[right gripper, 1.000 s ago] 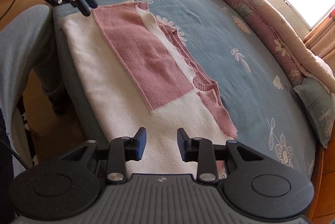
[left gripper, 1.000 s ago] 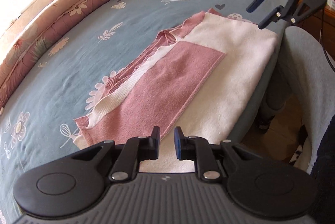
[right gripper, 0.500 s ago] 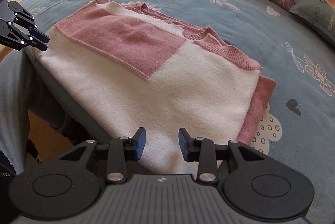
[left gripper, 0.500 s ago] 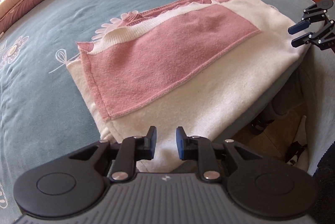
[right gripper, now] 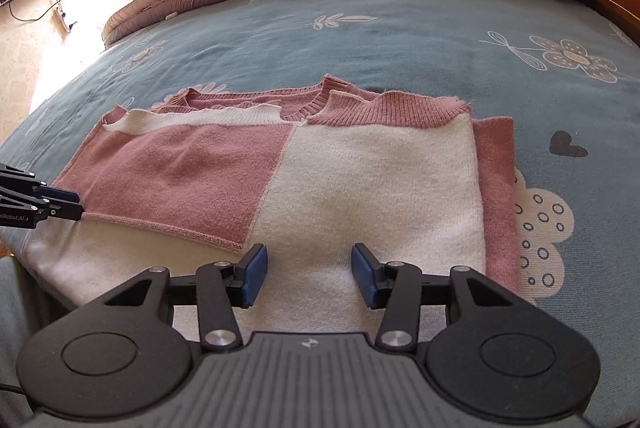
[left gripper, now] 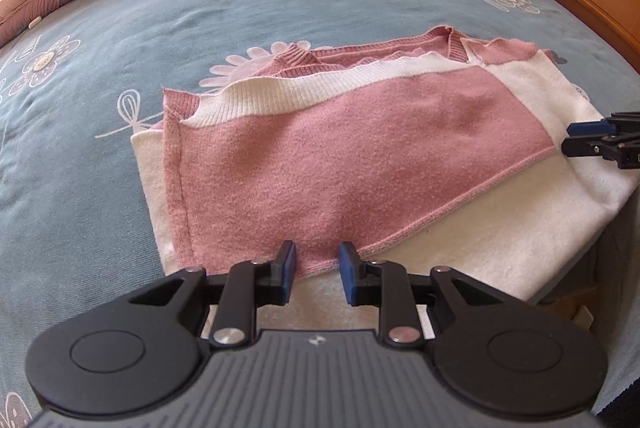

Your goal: Fold clothes

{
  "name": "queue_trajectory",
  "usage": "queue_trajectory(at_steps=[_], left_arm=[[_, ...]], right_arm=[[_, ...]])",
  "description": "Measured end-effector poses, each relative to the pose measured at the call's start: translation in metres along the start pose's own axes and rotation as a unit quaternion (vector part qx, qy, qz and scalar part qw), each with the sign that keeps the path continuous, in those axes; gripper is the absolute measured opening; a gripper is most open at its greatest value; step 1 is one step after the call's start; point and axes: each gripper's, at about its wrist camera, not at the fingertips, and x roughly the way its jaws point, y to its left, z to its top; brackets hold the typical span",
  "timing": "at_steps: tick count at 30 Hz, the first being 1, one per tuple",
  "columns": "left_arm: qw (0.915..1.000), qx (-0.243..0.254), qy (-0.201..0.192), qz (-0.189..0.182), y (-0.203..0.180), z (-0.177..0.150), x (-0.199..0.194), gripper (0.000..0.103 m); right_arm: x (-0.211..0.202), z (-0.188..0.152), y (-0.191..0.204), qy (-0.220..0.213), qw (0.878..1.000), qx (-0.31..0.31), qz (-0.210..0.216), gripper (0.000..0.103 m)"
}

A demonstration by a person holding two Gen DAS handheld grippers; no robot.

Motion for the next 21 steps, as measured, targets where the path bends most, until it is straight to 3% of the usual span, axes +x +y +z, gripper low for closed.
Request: queue_trajectory(at_steps=[5,13,19,21], left_arm=[[0.9999,0.0,0.001,0.013,-0.004,0.003,0.0,0.024],[0.9991,-0.001,-0.04,0.015,-0.01,0.027,-0.009,0.027],[0.9977,-0.052,-0.038,0.022,0.008,0.031,0.019,0.031],[0.9966,-0.068,-0.043,0.019,0.021,0.024,0.024,0.034]], right_arm=[[0.001,0.0,0.002,-0.006,1.0,0.019,-0.002,0.059],[-0.004,0.022,0.013,-0.03,0.999,0.026,-0.01,0.062],[0.018,0.024,0.005,-0.018,0.997,0.033,-0.074,0.066],[0.019,0.021,-0.006,-0.024,0.997,0.041,-0.068,0.067]])
